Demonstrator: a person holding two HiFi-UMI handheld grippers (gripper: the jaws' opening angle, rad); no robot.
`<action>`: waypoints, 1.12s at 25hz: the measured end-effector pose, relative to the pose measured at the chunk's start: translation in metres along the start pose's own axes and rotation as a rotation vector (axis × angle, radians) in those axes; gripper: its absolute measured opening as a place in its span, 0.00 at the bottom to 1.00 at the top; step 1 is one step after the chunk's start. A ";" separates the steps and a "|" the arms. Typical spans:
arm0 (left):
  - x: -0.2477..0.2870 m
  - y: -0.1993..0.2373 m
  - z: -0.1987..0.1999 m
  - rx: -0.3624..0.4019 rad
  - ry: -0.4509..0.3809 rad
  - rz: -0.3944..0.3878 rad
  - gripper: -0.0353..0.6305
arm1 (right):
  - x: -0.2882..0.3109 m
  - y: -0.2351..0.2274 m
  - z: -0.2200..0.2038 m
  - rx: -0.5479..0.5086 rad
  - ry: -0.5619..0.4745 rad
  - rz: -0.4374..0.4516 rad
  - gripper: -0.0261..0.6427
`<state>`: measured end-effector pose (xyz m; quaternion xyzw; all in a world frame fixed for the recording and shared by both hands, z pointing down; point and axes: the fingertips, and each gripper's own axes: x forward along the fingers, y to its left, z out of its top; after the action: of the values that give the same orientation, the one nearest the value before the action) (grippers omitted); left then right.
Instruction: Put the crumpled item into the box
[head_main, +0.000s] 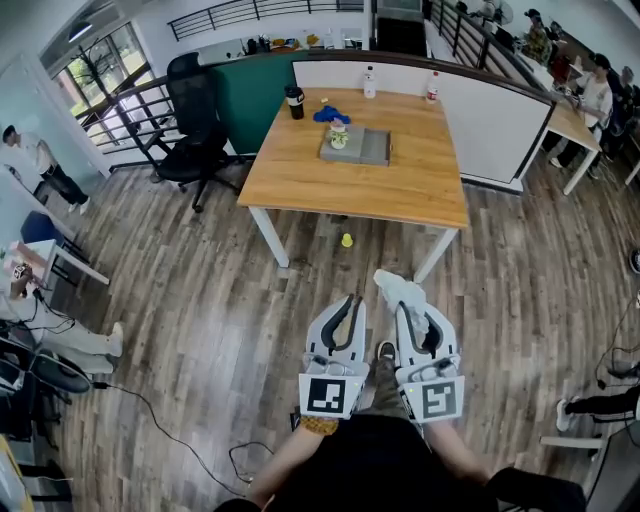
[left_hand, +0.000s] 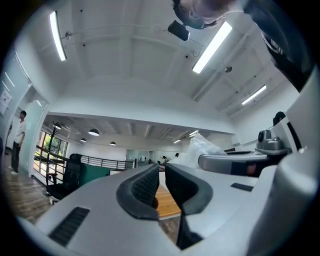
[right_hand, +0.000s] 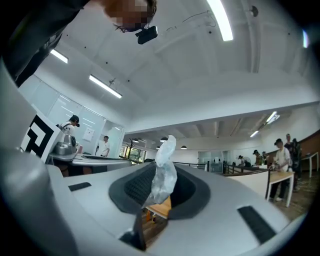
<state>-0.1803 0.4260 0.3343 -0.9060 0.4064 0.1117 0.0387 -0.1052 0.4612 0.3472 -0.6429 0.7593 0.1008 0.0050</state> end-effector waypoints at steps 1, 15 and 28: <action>0.001 0.001 -0.001 0.001 -0.001 0.001 0.13 | 0.001 0.000 -0.001 0.001 0.001 0.002 0.15; 0.022 0.003 -0.018 -0.011 0.029 -0.004 0.13 | 0.023 -0.013 0.000 -0.027 -0.027 0.000 0.15; 0.051 0.013 -0.032 -0.012 0.031 0.005 0.13 | 0.045 -0.026 -0.018 -0.027 -0.010 0.025 0.15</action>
<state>-0.1518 0.3752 0.3539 -0.9069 0.4084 0.0999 0.0268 -0.0850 0.4105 0.3548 -0.6330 0.7657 0.1143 -0.0012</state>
